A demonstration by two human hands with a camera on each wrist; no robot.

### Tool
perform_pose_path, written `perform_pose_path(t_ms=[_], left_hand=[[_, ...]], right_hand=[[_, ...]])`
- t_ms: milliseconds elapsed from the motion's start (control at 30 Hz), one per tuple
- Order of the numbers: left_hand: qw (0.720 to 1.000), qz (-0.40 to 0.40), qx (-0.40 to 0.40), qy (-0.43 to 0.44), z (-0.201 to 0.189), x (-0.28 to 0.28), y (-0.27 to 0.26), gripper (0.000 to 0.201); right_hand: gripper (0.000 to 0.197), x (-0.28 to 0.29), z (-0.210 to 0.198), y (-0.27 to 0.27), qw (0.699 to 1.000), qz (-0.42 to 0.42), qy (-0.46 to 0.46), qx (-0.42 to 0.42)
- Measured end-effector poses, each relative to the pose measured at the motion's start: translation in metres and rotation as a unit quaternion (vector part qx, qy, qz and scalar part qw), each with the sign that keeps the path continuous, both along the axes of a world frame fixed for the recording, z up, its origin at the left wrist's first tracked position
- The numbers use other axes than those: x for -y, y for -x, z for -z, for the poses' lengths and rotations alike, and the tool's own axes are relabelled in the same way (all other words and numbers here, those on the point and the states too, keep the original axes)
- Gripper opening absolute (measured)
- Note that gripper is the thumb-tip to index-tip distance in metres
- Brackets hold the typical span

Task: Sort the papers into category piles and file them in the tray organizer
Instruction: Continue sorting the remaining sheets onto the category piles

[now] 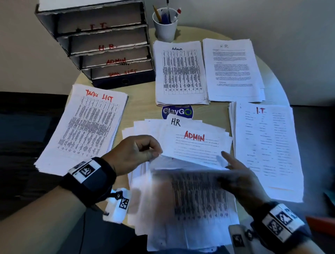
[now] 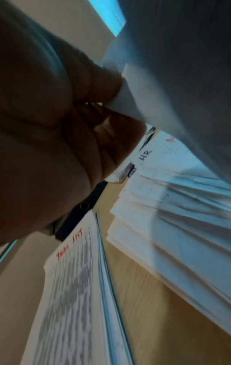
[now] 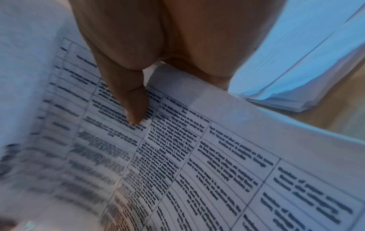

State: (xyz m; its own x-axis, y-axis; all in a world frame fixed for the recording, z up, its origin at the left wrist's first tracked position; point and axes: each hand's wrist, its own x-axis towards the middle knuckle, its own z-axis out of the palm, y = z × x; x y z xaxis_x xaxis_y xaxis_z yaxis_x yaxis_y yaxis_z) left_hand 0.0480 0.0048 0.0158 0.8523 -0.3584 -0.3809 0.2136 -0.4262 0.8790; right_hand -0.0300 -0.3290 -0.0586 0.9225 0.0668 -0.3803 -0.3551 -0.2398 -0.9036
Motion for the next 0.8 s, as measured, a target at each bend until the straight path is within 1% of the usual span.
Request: perform_pose_path(t_ms=[67, 100, 133, 200, 233, 267, 300, 333, 400, 433, 500, 533, 567, 600, 633, 700, 733, 800], left_hand=[[0.999, 0.033, -0.010, -0.008, -0.008, 0.002, 0.003, 0.022], [0.999, 0.040, -0.008, -0.009, -0.009, 0.001, 0.001, 0.025], [0.999, 0.035, -0.009, -0.005, -0.008, 0.001, -0.004, 0.028], [1.000, -0.011, -0.014, -0.005, 0.002, 0.005, -0.018, 0.029], [0.999, -0.027, 0.003, -0.035, 0.012, 0.009, -0.029, 0.027], [0.995, -0.022, 0.035, -0.090, 0.023, 0.014, -0.041, 0.023], [0.985, 0.014, 0.073, -0.156, 0.036, 0.021, -0.052, 0.020], [0.968, 0.074, 0.103, -0.218, 0.047, 0.029, -0.063, 0.023], [0.926, 0.182, 0.139, -0.300, 0.068, 0.046, -0.078, 0.044], [0.908, 0.213, 0.146, -0.331, 0.077, 0.053, -0.084, 0.055], [0.870, 0.235, 0.137, -0.410, 0.079, 0.066, -0.089, 0.073], [0.856, 0.235, 0.126, -0.443, 0.078, 0.070, -0.090, 0.076], [0.850, 0.231, 0.124, -0.458, 0.076, 0.073, -0.088, 0.075], [0.852, 0.221, 0.127, -0.457, 0.074, 0.073, -0.087, 0.069], [0.861, 0.210, 0.139, -0.443, 0.074, 0.071, -0.085, 0.060], [0.890, 0.186, 0.159, -0.385, 0.074, 0.062, -0.081, 0.039], [0.904, 0.174, 0.165, -0.354, 0.074, 0.057, -0.079, 0.030], [0.927, 0.140, 0.166, -0.306, 0.072, 0.048, -0.074, 0.019]], right_hand=[[0.037, -0.001, 0.008, -0.005, 0.997, 0.062, -0.003, -0.041], [0.019, -0.003, 0.009, -0.007, 0.996, 0.085, 0.003, -0.038], [0.011, -0.002, 0.007, -0.009, 0.995, 0.095, 0.019, -0.010], [0.015, 0.001, -0.001, -0.008, 0.992, 0.049, 0.042, 0.109], [0.016, 0.004, -0.004, -0.005, 0.989, 0.021, 0.038, 0.140], [0.013, 0.007, -0.009, -0.002, 0.989, 0.006, 0.031, 0.144], [0.012, 0.011, -0.011, 0.002, 0.991, -0.001, 0.029, 0.134], [0.010, 0.015, -0.013, 0.006, 0.992, -0.013, 0.029, 0.123], [0.010, 0.019, -0.018, 0.012, 0.994, -0.030, 0.024, 0.104], [0.015, 0.021, -0.021, 0.016, 0.994, -0.030, -0.013, 0.100], [0.041, 0.026, -0.023, 0.021, 0.993, -0.006, -0.088, 0.078], [0.042, 0.027, -0.023, 0.022, 0.991, 0.019, -0.116, 0.065], [0.031, 0.028, -0.024, 0.023, 0.988, 0.043, -0.134, 0.056], [0.015, 0.028, -0.026, 0.024, 0.987, 0.056, -0.146, 0.047], [0.009, 0.028, -0.028, 0.024, 0.987, 0.071, -0.141, 0.040], [0.010, 0.029, -0.026, 0.025, 0.989, 0.091, -0.111, 0.028], [0.015, 0.029, -0.024, 0.025, 0.989, 0.097, -0.106, 0.021], [0.043, 0.028, -0.019, 0.024, 0.987, 0.098, -0.129, -0.003]])
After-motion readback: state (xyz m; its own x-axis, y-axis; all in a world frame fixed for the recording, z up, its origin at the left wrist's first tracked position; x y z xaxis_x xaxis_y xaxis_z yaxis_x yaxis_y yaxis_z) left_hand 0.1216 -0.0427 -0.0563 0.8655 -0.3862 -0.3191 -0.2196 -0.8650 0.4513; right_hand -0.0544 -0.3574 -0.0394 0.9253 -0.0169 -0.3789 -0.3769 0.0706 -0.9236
